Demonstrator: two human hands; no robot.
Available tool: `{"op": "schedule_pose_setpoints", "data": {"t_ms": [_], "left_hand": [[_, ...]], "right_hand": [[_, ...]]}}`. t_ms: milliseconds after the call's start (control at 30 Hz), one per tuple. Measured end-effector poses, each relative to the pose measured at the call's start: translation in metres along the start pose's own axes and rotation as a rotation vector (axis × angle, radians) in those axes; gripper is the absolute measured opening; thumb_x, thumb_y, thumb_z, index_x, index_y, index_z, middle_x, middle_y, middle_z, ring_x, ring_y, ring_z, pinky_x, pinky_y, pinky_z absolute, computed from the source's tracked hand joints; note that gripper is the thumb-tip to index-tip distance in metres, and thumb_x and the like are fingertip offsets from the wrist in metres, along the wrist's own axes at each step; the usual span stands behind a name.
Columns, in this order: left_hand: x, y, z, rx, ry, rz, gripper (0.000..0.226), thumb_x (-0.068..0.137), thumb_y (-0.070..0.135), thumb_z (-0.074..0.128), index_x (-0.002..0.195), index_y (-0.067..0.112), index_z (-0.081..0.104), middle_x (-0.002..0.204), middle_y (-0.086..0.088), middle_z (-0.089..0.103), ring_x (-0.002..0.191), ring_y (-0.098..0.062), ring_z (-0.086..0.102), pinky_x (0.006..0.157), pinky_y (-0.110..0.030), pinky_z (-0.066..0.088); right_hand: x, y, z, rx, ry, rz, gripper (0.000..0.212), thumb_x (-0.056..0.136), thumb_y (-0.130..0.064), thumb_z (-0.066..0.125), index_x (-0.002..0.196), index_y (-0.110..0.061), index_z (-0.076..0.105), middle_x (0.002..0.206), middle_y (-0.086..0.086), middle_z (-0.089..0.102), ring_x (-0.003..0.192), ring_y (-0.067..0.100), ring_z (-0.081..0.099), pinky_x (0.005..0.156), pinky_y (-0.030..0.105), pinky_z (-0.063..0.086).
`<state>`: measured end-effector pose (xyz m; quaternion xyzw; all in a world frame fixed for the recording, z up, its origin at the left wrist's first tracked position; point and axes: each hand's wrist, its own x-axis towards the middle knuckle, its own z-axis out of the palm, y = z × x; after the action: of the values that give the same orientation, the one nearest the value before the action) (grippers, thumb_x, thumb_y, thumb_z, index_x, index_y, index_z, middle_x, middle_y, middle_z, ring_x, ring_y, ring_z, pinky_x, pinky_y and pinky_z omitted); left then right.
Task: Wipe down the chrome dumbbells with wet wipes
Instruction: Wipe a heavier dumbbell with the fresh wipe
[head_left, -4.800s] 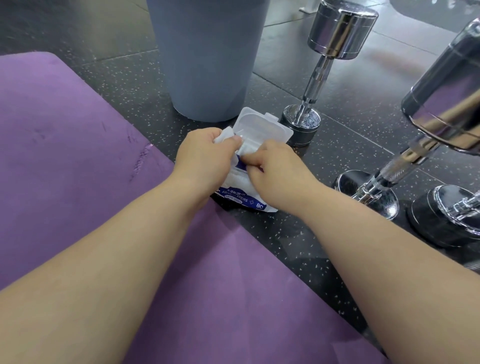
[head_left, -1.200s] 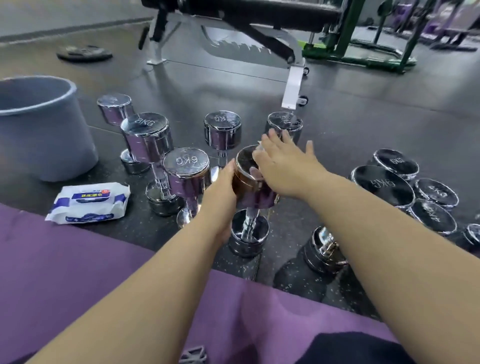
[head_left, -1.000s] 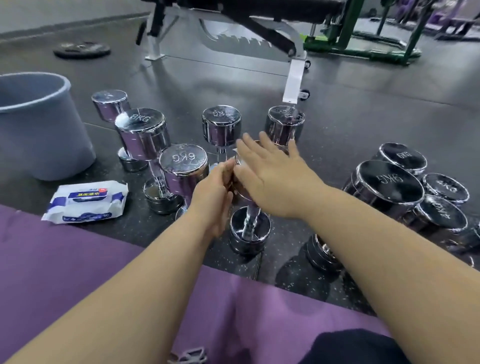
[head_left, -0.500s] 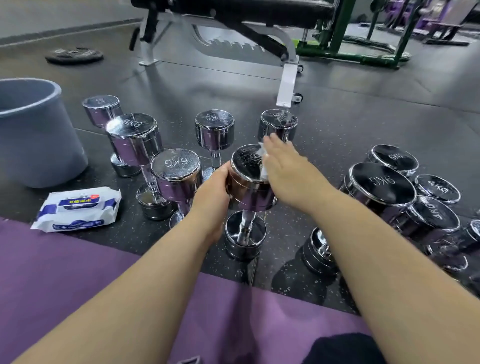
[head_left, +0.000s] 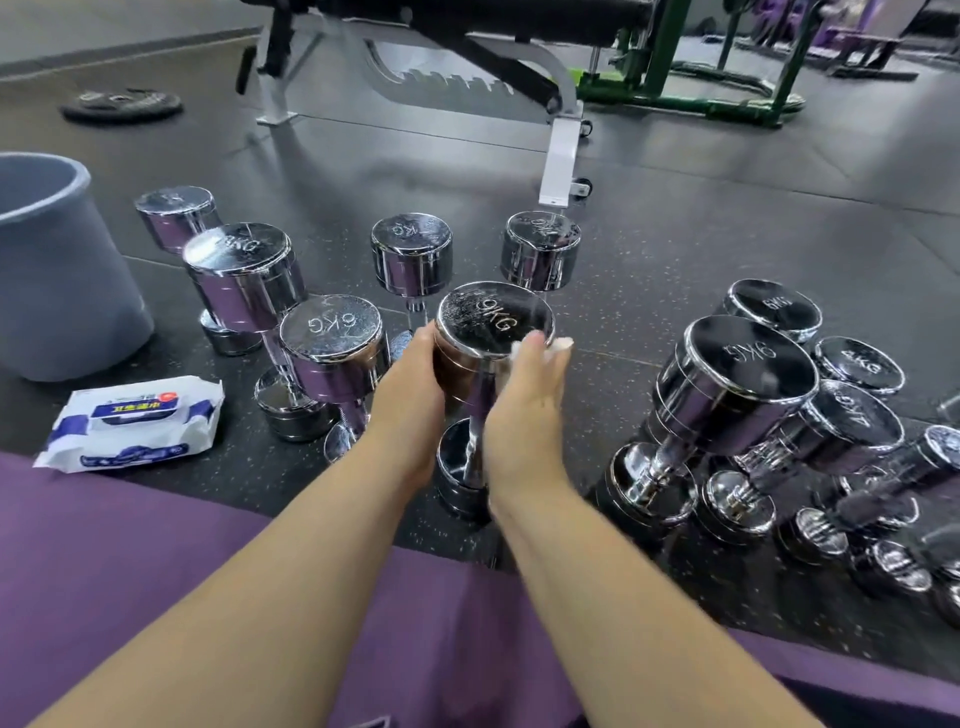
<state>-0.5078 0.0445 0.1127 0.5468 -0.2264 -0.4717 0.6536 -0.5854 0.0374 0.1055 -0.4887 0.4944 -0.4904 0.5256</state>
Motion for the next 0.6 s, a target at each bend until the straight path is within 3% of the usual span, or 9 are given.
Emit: {"op": "schedule_pose_setpoints", "data": {"t_ms": [100,167,267,300,333,367,433,500,600], "left_hand": [[-0.004,-0.001,0.000,0.035,0.017,0.027,0.038,0.101,0.036,0.044,0.076,0.024,0.069,0.070,0.012,0.072,0.064,-0.005,0.066,0.059,-0.021,0.050],[-0.006,-0.001,0.000,0.064,0.023,0.021,0.038,0.101,0.036,0.044,0.076,0.023,0.069,0.068,0.012,0.070,0.059,-0.003,0.064,0.052,-0.017,0.048],[-0.003,0.003,0.000,0.038,0.044,-0.027,0.039,0.101,0.036,0.045,0.076,0.020,0.070,0.082,0.003,0.075,0.082,-0.016,0.070,0.075,-0.030,0.057],[-0.004,0.004,0.001,0.032,0.047,-0.027,0.038,0.101,0.035,0.045,0.076,0.019,0.070,0.081,0.003,0.075,0.082,-0.017,0.070,0.081,-0.033,0.055],[-0.004,0.002,0.001,0.048,0.041,-0.012,0.038,0.101,0.035,0.045,0.077,0.020,0.069,0.076,0.006,0.074,0.076,-0.014,0.069,0.082,-0.034,0.052],[-0.006,0.002,0.000,0.071,0.035,0.006,0.037,0.101,0.036,0.045,0.077,0.021,0.069,0.073,0.009,0.073,0.069,-0.010,0.067,0.083,-0.034,0.052],[-0.008,0.001,0.001,0.097,0.021,0.041,0.037,0.101,0.038,0.044,0.079,0.024,0.070,0.071,0.015,0.072,0.065,-0.002,0.064,0.088,-0.034,0.051],[-0.010,-0.001,0.001,0.118,0.024,0.047,0.039,0.102,0.036,0.042,0.077,0.027,0.069,0.064,0.020,0.069,0.059,0.005,0.061,0.083,-0.030,0.051],[-0.006,-0.001,0.001,0.136,0.045,0.035,0.047,0.102,0.038,0.043,0.065,0.031,0.072,0.064,0.023,0.069,0.059,0.008,0.060,0.080,-0.029,0.050]], "right_hand": [[0.043,-0.010,-0.015,0.180,0.003,0.193,0.090,0.083,-0.086,0.017,0.138,-0.025,0.054,0.136,0.006,0.059,0.126,0.024,0.055,0.090,0.040,0.056],[0.030,-0.008,-0.011,0.150,0.000,0.161,0.084,0.083,-0.084,0.022,0.136,-0.027,0.055,0.144,0.004,0.051,0.134,0.022,0.047,0.103,0.044,0.047],[-0.009,0.012,0.005,-0.020,-0.006,-0.022,0.079,0.094,-0.069,0.024,0.157,-0.025,0.005,0.159,-0.020,0.002,0.146,-0.001,0.001,0.121,0.031,0.006],[-0.008,0.010,0.005,-0.014,-0.015,0.011,0.080,0.092,-0.069,0.024,0.157,-0.024,0.007,0.160,-0.017,0.008,0.146,0.000,0.009,0.121,0.032,0.011],[0.003,0.008,-0.001,0.054,-0.033,0.084,0.080,0.088,-0.072,0.024,0.151,-0.023,0.029,0.155,-0.009,0.033,0.139,0.003,0.033,0.117,0.036,0.028],[0.023,0.001,-0.011,0.135,-0.052,0.149,0.073,0.088,-0.072,0.023,0.127,-0.020,0.056,0.126,-0.002,0.062,0.111,0.004,0.060,0.099,0.035,0.047],[0.049,-0.018,-0.028,0.224,-0.044,0.242,0.049,0.100,-0.051,0.028,0.074,-0.021,0.056,0.060,-0.005,0.058,0.048,0.003,0.055,0.053,0.019,0.046],[0.058,-0.019,-0.036,0.195,-0.035,0.259,0.038,0.095,-0.023,0.037,0.059,-0.021,0.045,0.043,-0.006,0.043,0.033,0.008,0.040,0.041,0.016,0.033],[0.061,-0.020,-0.034,0.154,-0.134,0.320,0.037,0.090,-0.022,0.038,0.053,-0.023,0.038,0.041,-0.008,0.038,0.036,0.009,0.035,0.040,0.015,0.028]]}}
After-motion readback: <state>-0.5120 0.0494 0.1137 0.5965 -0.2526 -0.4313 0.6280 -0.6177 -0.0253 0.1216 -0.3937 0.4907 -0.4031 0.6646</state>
